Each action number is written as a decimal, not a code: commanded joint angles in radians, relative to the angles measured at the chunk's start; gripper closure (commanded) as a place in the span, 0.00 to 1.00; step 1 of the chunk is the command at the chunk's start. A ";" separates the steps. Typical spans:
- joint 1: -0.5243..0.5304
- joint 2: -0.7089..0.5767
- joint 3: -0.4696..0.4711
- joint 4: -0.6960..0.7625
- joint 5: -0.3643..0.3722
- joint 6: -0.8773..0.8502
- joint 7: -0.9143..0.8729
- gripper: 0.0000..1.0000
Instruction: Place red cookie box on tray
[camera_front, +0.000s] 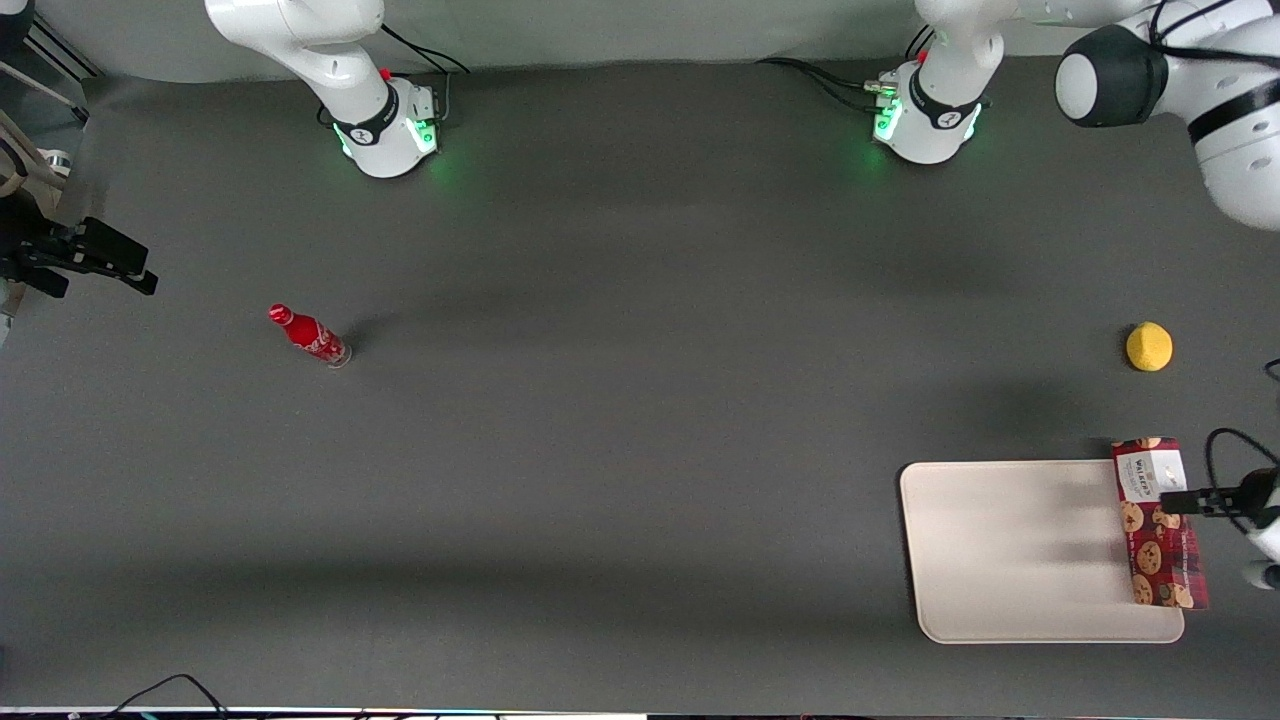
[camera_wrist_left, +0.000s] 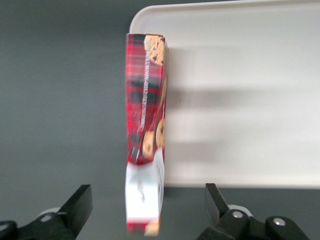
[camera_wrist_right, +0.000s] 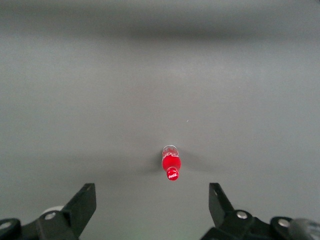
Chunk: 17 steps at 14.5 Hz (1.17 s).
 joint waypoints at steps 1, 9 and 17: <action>-0.039 -0.192 0.029 -0.002 -0.003 -0.214 0.019 0.00; -0.108 -0.836 -0.071 -0.649 0.003 -0.299 -0.088 0.00; -0.110 -0.987 -0.172 -0.874 0.057 -0.156 -0.119 0.00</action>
